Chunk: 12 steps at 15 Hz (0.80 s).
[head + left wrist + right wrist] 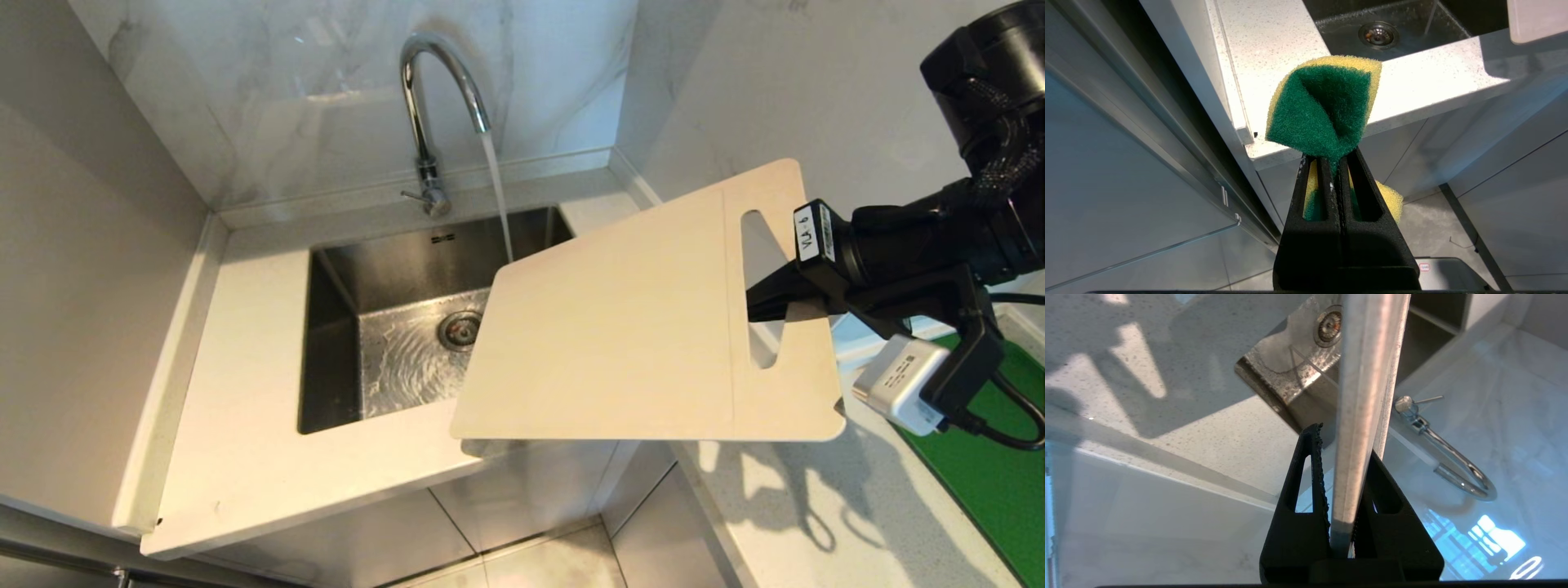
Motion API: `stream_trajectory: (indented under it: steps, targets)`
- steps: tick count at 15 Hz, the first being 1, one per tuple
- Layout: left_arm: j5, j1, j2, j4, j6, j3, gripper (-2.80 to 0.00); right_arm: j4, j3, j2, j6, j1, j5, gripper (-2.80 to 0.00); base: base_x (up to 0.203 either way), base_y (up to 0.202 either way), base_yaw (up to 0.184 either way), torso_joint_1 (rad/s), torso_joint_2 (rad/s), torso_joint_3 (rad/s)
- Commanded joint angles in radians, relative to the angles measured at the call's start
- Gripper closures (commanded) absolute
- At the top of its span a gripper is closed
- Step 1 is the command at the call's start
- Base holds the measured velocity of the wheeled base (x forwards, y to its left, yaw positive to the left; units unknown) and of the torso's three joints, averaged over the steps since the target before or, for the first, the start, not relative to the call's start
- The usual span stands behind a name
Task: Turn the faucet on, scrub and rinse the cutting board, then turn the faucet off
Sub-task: Pick up the cutting board
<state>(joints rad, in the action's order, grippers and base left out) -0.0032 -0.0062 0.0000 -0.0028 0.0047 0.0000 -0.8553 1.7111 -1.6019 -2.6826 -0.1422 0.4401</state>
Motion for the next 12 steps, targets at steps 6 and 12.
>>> stream_trajectory:
  steps: [6,12]
  targets:
    - [0.000,0.000,-0.003,0.000,0.000,0.002,0.00,-0.004,-0.019,0.002,-0.019,0.010,0.028,0.00,0.000,0.000,0.000,0.000,0.00,0.000]
    - [0.000,0.000,-0.003,0.000,0.000,0.002,0.00,-0.004,-0.016,0.013,-0.017,0.010,0.031,0.00,0.000,0.000,0.000,0.000,0.00,0.000]
